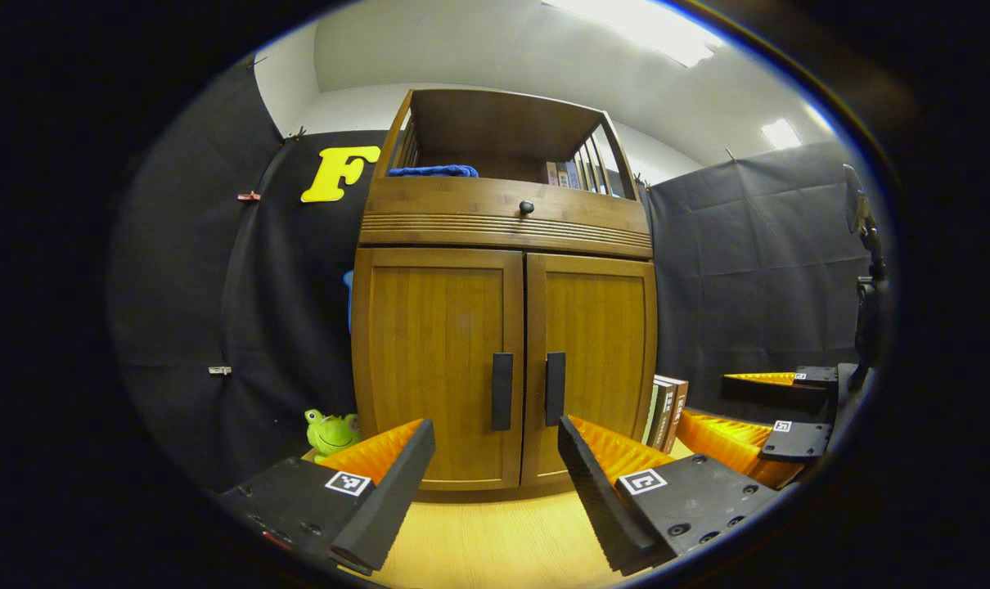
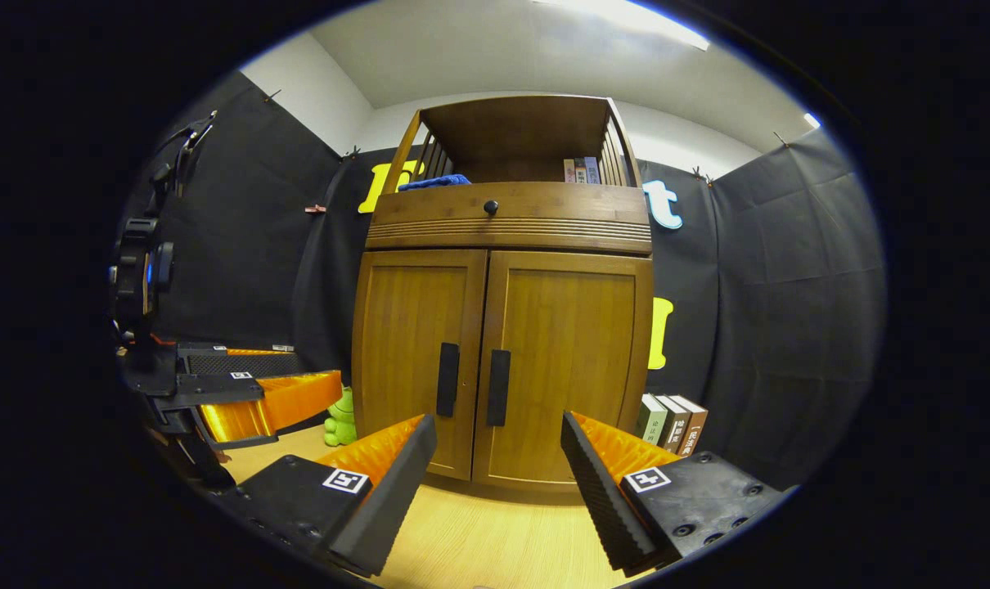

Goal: Open the right door of the double-door shoe cabinet with the right hand, and open the left door with the left hand.

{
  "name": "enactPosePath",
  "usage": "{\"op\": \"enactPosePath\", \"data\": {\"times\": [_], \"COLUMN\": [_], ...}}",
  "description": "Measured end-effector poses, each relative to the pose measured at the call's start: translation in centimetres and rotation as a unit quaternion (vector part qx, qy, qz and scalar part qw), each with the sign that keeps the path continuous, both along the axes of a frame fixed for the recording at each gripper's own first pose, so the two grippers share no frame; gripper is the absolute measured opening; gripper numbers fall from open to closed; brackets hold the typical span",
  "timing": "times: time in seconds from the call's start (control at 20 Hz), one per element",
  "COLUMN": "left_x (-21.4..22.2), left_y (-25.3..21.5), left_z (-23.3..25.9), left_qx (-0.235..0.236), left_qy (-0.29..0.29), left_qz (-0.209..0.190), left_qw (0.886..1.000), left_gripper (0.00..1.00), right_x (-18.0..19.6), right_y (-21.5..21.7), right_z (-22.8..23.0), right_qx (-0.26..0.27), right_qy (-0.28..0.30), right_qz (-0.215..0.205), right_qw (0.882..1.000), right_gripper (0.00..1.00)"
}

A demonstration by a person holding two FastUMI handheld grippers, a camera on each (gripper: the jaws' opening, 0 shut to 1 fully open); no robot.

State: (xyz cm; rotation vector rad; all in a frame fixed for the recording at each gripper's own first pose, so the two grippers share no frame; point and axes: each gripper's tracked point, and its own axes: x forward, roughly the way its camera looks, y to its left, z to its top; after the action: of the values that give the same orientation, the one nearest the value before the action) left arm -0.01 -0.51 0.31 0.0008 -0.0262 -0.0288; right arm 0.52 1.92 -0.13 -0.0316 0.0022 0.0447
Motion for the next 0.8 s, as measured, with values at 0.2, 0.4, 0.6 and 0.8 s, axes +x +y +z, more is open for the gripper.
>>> {"op": "enactPosePath", "data": {"times": [0.2, 0.4, 0.6, 0.8], "left_x": [-0.3, -0.5, -0.8, -1.5], "left_y": [1.0, 1.3, 2.1, 3.4], "left_z": [0.6, 0.9, 0.2, -0.4], "left_qx": [-0.007, -0.008, -0.005, -0.005], "left_qy": [-0.009, -0.012, -0.001, 0.004], "left_qz": [0.005, 0.007, 0.015, 0.034], "left_qw": [1.0, 1.0, 1.0, 0.999], "left_gripper": [0.94, 0.94, 0.94, 0.94], "right_x": [0.5, 1.2, 3.2, 5.5], "right_y": [0.8, 1.6, 2.1, 2.6], "right_z": [-0.2, -0.2, -0.2, -0.8], "right_qx": [0.001, -0.004, -0.012, -0.013], "right_qy": [0.006, 0.004, -0.002, 0.005], "right_qz": [0.009, 0.015, 0.017, 0.02], "right_qw": [1.0, 1.0, 1.0, 1.0], "right_gripper": [0.97, 0.97, 0.98, 0.98]}}
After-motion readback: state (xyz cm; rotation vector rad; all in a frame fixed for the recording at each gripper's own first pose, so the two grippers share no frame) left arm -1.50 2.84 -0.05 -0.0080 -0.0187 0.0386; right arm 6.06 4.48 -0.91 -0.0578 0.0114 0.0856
